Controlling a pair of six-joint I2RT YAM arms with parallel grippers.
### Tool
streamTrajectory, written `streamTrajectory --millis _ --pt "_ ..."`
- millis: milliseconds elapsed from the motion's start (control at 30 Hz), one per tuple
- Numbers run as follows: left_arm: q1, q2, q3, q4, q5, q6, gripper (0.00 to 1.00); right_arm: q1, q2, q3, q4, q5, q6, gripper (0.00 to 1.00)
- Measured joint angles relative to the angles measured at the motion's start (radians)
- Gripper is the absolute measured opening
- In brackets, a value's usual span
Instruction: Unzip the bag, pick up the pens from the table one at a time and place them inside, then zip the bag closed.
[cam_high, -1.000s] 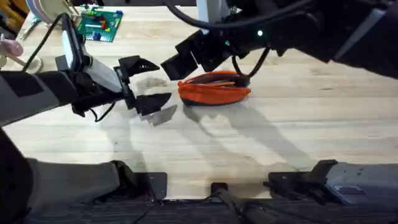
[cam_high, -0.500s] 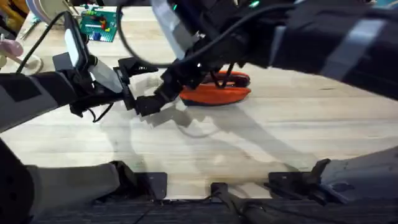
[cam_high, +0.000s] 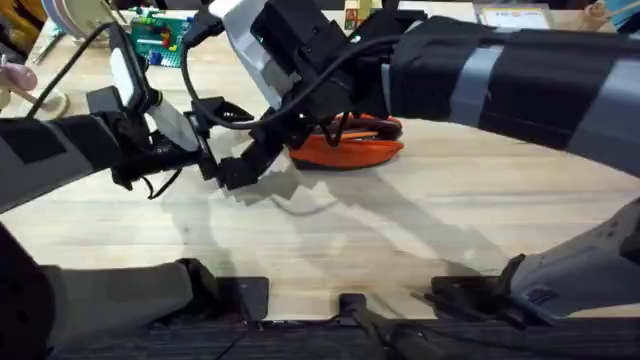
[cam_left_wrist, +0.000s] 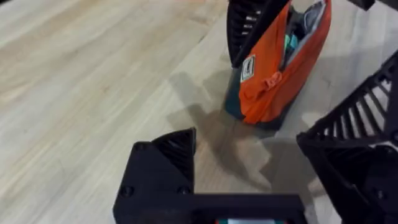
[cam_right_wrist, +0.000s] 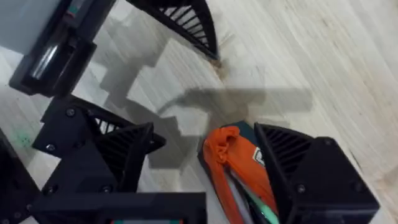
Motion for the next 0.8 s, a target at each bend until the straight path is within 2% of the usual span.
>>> streamTrajectory --millis 300,533,700,800 --pt "0.0 0.0 0.0 -0.046 -0.054 0.007 0.993 -0.028 0.027 0.0 0.003 0.0 0.009 0.975" --pt "0.0 0.0 0.0 -0.115 -0.111 0.151 0.994 -0.046 0.044 0.0 -0.002 0.0 0.021 0.96" --pt "0.0 0.0 0.0 -0.116 -0.126 0.203 0.993 -0.046 0.044 0.001 -0.008 0.0 0.023 0.875" --pt "0.0 0.0 0.0 -0.116 -0.126 0.215 0.993 -0.046 0.044 0.001 -0.027 0.0 0.027 0.783"
